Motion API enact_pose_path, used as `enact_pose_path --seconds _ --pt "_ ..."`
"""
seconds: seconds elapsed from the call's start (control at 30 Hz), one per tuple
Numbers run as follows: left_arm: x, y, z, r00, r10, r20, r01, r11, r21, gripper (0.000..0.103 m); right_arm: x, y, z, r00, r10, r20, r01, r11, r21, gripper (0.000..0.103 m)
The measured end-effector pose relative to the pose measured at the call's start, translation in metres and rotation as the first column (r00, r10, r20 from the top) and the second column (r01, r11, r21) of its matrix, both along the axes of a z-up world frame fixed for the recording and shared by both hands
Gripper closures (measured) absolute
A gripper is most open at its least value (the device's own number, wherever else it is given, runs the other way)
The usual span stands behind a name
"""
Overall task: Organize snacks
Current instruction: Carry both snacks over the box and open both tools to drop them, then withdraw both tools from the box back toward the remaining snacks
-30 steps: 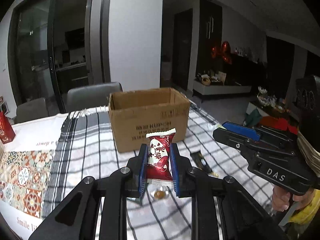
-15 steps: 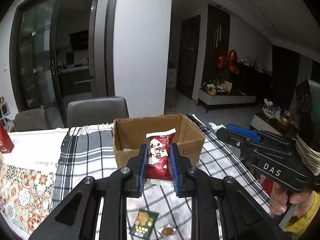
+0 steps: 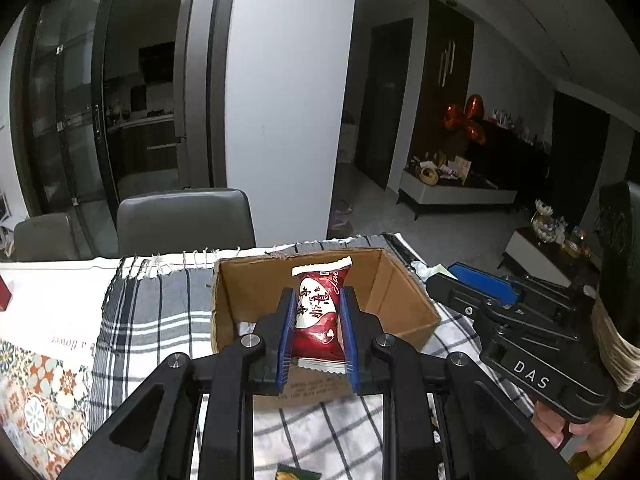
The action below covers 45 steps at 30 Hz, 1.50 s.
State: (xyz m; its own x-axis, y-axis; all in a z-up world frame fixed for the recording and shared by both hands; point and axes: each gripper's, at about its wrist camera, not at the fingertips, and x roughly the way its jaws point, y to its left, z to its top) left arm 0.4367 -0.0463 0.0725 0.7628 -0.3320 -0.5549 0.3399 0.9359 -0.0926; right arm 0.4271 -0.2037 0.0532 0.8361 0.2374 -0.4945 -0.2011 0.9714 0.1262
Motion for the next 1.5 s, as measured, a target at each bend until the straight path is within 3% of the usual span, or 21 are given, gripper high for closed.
enact_pose_path --seconds 0.13,0.2,0.23,0.33,0.73,1.03,1.13,1.5 --pt "0.017 -0.007 -0.006 1.0 0.014 0.004 -0.014 0.999 0.047 0.079 0.019 0.002 -0.004 1.0 -0.01 -0.019 0.01 1.0 -0.004 0.077" --pt "0.022 -0.008 -0.008 0.999 0.034 0.004 -0.034 0.997 0.075 0.064 0.025 0.001 -0.008 0.999 -0.024 -0.035 0.024 1.0 -0.013 0.069" --pt "0.023 -0.007 -0.008 0.999 0.042 0.005 -0.043 0.996 0.073 0.062 0.026 0.0 -0.009 0.998 -0.04 -0.044 0.039 0.999 -0.011 0.06" --pt "0.014 -0.002 -0.007 0.999 0.045 0.008 -0.046 0.997 0.058 0.062 0.024 -0.004 -0.009 0.998 -0.044 -0.052 0.045 0.999 0.012 0.06" --pt "-0.068 0.003 0.002 0.996 0.035 0.078 -0.04 0.997 0.062 0.062 -0.048 -0.003 0.0 0.998 -0.065 -0.008 0.064 0.998 -0.008 0.06" --pt "-0.135 0.005 -0.004 0.987 0.032 0.158 -0.045 0.996 0.081 0.061 -0.107 -0.013 -0.01 0.996 -0.087 0.012 0.087 0.996 0.034 0.06" --pt "-0.154 0.006 -0.011 0.983 0.032 0.179 -0.049 0.995 0.091 0.059 -0.125 -0.016 -0.016 0.994 -0.108 0.017 0.108 0.994 0.033 0.054" --pt "-0.189 0.014 -0.05 0.993 0.013 0.119 -0.019 0.998 0.053 0.056 -0.175 -0.011 -0.055 0.988 -0.157 -0.015 0.157 0.987 0.022 0.054"
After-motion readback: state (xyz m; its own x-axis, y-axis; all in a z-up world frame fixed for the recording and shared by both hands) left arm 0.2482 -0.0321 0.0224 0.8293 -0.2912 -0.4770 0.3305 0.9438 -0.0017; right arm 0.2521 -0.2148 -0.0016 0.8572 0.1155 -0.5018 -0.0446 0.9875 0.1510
